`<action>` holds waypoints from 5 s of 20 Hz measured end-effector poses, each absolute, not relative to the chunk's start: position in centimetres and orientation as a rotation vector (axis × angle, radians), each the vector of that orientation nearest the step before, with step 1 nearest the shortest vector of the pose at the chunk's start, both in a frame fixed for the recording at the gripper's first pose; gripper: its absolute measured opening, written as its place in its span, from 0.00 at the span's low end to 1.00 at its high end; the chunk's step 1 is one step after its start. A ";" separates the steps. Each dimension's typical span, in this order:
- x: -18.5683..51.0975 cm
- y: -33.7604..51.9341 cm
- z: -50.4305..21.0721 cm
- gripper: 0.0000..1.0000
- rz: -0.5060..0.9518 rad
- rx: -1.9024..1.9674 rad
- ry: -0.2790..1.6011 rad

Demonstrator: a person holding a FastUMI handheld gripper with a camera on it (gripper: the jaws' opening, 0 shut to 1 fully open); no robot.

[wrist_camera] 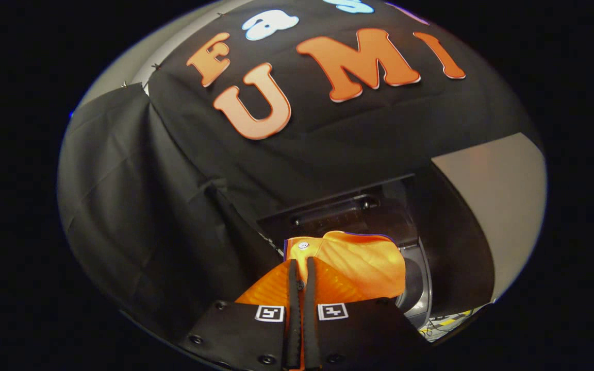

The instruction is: Put the clothes into the washing machine and then close the washing machine lid.

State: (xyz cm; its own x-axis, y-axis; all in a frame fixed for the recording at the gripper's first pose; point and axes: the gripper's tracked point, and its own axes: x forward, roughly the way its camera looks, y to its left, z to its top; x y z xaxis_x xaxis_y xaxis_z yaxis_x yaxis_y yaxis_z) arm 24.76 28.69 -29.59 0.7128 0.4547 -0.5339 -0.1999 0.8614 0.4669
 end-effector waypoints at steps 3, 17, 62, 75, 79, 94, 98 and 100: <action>26.3 29.5 -35.4 0.10 0.337 0.368 0.777; 30.3 30.4 -56.7 0.10 0.124 0.352 0.993; 26.9 27.1 -35.5 0.98 0.200 0.132 0.640; 22.9 23.7 -21.7 0.98 0.221 0.169 0.416; 23.1 23.8 -20.7 0.98 0.222 0.161 0.388; 35.9 28.5 -23.4 0.98 0.235 0.050 0.375; 39.8 29.5 -25.7 0.98 0.233 0.022 0.399; 41.4 29.7 -27.1 0.98 0.228 0.022 0.418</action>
State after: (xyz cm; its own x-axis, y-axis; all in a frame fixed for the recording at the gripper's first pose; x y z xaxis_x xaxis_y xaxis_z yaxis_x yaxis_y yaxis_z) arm 41.41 29.69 -27.08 0.8887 0.2243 -0.3999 -0.2151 0.9742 0.0684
